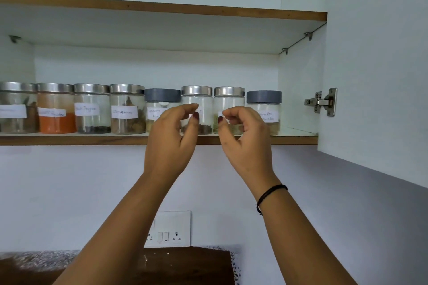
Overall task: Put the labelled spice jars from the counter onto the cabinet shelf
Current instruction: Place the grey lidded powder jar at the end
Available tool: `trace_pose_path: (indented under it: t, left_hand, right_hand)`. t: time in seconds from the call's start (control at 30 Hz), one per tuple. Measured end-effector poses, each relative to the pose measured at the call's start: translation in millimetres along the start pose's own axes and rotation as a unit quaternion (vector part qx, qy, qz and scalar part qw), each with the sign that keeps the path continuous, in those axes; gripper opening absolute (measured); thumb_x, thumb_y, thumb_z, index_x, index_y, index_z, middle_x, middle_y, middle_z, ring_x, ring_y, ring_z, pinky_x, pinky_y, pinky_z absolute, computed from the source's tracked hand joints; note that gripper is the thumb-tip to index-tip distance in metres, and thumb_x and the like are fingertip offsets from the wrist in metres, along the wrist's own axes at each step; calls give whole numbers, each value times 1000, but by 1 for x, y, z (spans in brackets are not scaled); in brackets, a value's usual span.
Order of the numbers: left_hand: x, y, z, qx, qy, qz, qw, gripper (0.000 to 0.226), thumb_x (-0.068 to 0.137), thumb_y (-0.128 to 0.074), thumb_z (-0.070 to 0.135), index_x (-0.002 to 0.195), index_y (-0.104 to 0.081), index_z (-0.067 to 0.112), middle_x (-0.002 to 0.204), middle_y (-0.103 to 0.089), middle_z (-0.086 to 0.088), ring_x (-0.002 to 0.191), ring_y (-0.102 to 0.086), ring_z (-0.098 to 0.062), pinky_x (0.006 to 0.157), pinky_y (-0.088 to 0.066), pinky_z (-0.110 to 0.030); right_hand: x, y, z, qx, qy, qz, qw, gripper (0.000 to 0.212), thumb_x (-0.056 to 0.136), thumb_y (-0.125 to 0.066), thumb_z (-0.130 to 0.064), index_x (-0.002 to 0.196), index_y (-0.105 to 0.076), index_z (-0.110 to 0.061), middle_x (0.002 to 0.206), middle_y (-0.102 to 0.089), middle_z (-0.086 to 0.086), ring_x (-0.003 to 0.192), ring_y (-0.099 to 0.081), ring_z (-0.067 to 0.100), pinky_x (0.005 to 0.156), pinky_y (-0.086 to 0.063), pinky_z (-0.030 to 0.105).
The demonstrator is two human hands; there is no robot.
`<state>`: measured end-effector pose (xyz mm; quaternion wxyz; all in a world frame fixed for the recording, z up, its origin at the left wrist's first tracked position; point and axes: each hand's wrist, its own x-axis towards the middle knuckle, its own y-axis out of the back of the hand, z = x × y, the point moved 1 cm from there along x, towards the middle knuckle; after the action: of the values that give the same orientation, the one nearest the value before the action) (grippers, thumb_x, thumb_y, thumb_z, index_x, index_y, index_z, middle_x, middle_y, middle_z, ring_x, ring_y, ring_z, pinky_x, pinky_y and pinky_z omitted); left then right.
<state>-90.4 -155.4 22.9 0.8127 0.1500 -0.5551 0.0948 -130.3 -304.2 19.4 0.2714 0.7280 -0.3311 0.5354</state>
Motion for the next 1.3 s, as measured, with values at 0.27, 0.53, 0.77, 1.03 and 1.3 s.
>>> trace_pose_path:
  t: [0.27,0.53,0.77,1.03,1.3]
  left_hand:
    - [-3,54,-32,16,24,8,1000,28,100,-53,22,125,-66,20,114,-68,6,106,-62,-8,76,-47,-10]
    - [-2,103,-50,18,27,17,999,29,99,-53,22,125,-66,18,117,-68,4,106,-62,-7,79,-53,-18]
    - [-3,137,-64,43,34,9,998,29,100,-53,24,126,-65,19,121,-68,5,111,-61,-9,78,-43,-5]
    - [-11,181,-81,32,32,12,999,35,96,-49,32,125,-65,21,119,-67,7,112,-60,-9,83,-52,-21]
    - [-23,223,-93,34,33,21,999,32,95,-52,30,121,-67,20,115,-68,9,106,-59,0,84,-52,-22]
  right_hand:
    - [-11,-52,-44,28,8,-23,999,20,89,-61,-27,104,-66,-14,99,-63,-5,89,-61,10,70,-57,30]
    - [-22,-86,-78,45,11,-26,999,19,88,-62,-24,102,-67,-13,97,-64,-6,89,-61,11,71,-57,33]
    - [-32,-110,-102,40,12,-40,998,18,88,-61,-26,101,-67,-15,98,-64,-5,91,-61,11,71,-57,35]
    - [-43,-137,-135,27,13,-51,998,17,87,-61,-26,100,-66,-16,96,-64,-7,90,-61,10,75,-55,33]
    - [-60,-159,-169,31,1,-70,997,20,88,-60,-28,102,-66,-15,99,-65,-7,93,-62,11,78,-56,36]
